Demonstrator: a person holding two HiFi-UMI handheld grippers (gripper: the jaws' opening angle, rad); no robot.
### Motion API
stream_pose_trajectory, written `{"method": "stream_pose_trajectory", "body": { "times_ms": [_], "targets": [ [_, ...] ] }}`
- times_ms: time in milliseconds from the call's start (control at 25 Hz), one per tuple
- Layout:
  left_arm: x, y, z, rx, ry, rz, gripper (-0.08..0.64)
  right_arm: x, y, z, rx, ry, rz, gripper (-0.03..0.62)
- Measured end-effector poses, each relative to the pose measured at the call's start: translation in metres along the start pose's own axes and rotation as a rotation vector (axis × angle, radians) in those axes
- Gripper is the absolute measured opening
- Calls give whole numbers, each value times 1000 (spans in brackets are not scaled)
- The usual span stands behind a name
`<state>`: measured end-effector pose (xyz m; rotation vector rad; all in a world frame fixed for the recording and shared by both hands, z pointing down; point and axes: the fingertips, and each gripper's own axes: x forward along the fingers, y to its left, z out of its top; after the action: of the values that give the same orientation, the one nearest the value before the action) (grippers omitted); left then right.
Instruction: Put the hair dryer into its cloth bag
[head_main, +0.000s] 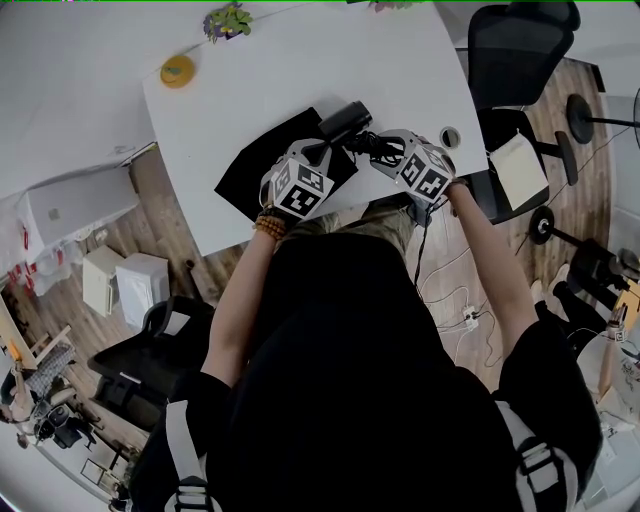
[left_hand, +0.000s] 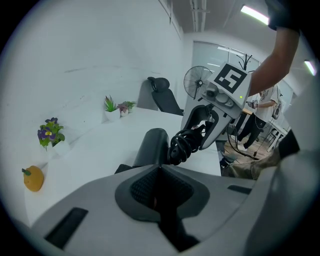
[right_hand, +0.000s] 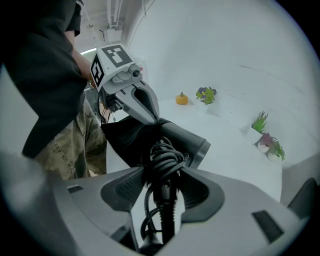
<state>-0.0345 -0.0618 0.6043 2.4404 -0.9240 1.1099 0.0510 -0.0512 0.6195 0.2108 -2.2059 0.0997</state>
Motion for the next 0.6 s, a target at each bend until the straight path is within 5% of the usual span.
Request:
{"method": "stream_pose_trajectory", "body": {
  "times_ms": [360, 600],
  "targets": [
    [-7, 0, 5, -5, -23, 14, 34, 17, 18, 3, -87, 31, 61, 238],
    [-10, -3, 7, -4, -40, 12, 34, 21, 21, 30, -85, -44, 89, 238]
  ]
}}
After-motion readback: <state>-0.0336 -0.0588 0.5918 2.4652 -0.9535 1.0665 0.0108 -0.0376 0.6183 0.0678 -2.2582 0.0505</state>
